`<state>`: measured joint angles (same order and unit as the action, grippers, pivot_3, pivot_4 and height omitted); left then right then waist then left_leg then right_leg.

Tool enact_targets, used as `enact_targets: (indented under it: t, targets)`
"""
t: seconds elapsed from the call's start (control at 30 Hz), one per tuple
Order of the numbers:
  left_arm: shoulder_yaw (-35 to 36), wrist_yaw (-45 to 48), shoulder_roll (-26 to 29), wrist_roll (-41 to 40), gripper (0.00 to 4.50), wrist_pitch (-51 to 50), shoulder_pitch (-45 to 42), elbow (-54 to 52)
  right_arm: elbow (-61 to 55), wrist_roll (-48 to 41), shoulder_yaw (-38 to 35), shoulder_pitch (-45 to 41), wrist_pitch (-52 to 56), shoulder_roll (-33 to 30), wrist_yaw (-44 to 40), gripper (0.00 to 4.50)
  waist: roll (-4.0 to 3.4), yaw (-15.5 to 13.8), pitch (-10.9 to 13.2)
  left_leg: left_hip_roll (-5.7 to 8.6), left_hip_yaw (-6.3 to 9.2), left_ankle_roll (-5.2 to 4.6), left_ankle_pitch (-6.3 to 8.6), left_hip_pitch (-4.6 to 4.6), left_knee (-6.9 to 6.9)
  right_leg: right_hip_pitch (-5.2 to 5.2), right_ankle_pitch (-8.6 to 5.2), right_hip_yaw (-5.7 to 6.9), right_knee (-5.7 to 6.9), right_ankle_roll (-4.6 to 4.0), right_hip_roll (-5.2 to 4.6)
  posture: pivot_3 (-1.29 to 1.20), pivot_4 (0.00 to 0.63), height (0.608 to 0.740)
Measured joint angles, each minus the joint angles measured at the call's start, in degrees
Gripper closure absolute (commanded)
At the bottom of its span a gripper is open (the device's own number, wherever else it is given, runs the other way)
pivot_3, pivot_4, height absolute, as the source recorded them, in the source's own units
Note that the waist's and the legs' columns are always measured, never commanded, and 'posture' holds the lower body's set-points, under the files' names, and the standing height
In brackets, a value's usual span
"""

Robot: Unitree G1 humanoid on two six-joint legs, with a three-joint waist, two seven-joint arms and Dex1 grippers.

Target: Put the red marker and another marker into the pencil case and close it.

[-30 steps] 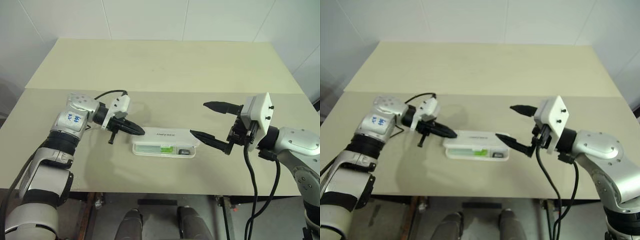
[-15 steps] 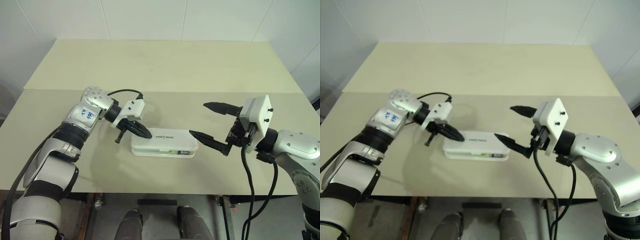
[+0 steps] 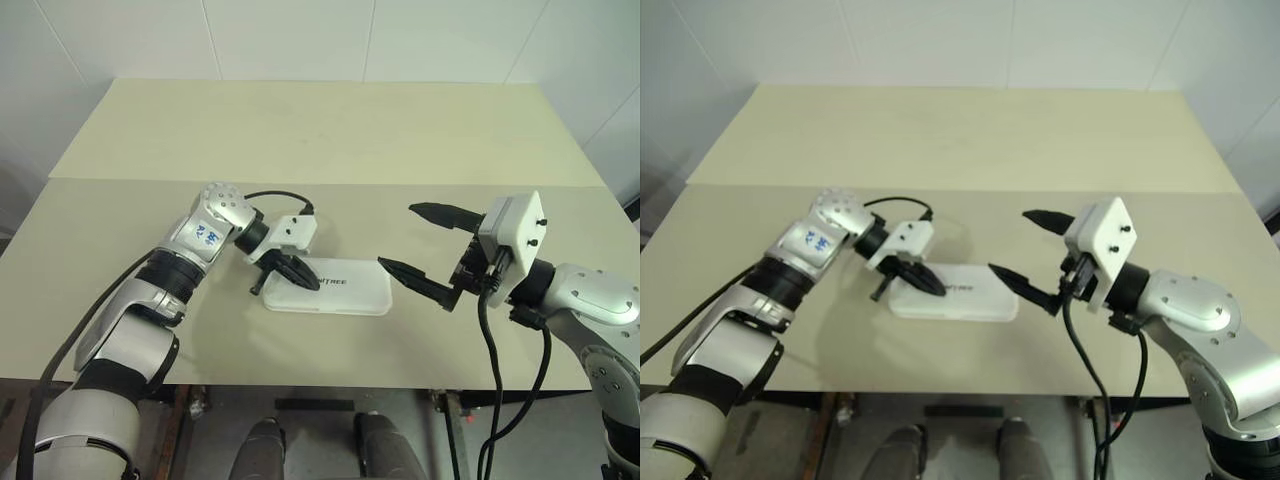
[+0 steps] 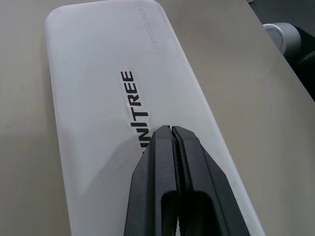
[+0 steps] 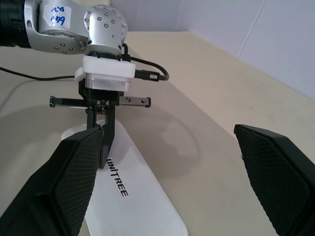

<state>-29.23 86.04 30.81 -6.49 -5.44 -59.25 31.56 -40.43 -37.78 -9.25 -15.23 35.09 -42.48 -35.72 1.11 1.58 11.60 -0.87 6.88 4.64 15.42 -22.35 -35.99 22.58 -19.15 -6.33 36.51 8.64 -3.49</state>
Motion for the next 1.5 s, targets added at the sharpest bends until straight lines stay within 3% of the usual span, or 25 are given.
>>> enact_targets:
  t: [0.3,0.43,0.53,0.7,0.9,0.93,1.13,1.5]
  targets:
    - [4.97,-0.04,1.33,-2.23,4.43,-9.83,4.33,-4.12,0.00,-1.15,0.00,0.05,1.52,0.07,0.51,0.00,0.00,0.10,0.00,-0.01,0.00,0.00,0.00,0.02,0.00,0.01,0.00,0.00,0.04,0.00,0.01,0.00,0.150,0.740]
    - [11.32,-0.09,1.77,-7.10,4.43,-15.83,4.82,-4.56,0.06,-2.03,0.00,-0.12,2.47,0.14,0.51,0.00,0.01,0.04,0.01,0.00,0.02,0.00,0.00,-0.01,0.00,0.01,0.00,0.01,0.02,0.00,0.00,0.00,0.150,0.740]
    - [16.96,-0.23,2.43,-10.87,3.82,-20.55,4.58,-5.99,0.47,-1.78,0.06,-0.12,2.46,0.16,0.45,0.00,0.01,0.05,0.00,-0.01,0.03,0.00,0.00,-0.01,0.01,0.01,0.00,0.02,0.02,0.00,0.00,0.00,0.150,0.740]
    - [23.37,-1.14,5.06,-15.74,2.17,-25.95,5.47,-11.67,3.51,1.44,0.27,0.46,0.56,0.00,-0.57,0.00,0.00,0.09,0.00,-0.01,0.03,0.00,0.00,0.00,0.01,0.01,0.00,0.01,0.02,0.00,0.00,0.00,0.150,0.740]
    - [30.98,-8.47,5.53,-19.04,0.17,-27.15,11.80,-19.45,5.38,5.92,0.10,0.16,-4.35,-0.96,-2.71,0.00,0.00,0.10,0.00,-0.03,0.03,0.01,-0.01,0.01,0.01,0.02,0.00,0.01,0.04,0.00,0.00,0.00,0.150,0.740]
    - [31.90,-9.63,5.88,-19.25,0.06,-27.20,12.71,-20.28,5.43,5.92,0.00,0.12,-4.69,-1.32,-3.17,0.00,0.00,0.07,0.00,-0.03,0.04,0.01,-0.01,0.01,0.01,0.02,0.00,0.01,0.03,0.00,-0.01,0.00,0.150,0.740]
    - [36.76,-14.61,6.80,-19.70,0.06,-23.48,19.60,-22.94,5.44,5.72,-0.20,-0.04,-5.08,-2.73,-5.54,0.00,0.00,0.01,0.00,-0.02,0.03,0.01,-0.01,0.02,0.00,0.01,0.00,0.01,0.03,0.00,-0.02,0.00,0.150,0.740]
    - [34.95,-13.32,6.80,-19.32,0.06,-13.33,21.73,-26.75,3.44,1.67,-0.66,1.18,-3.53,-5.45,-9.29,0.00,0.01,-0.06,0.01,-0.01,0.02,0.01,-0.01,0.01,0.00,-0.01,0.00,0.01,-0.01,0.00,-0.02,0.00,0.150,0.740]
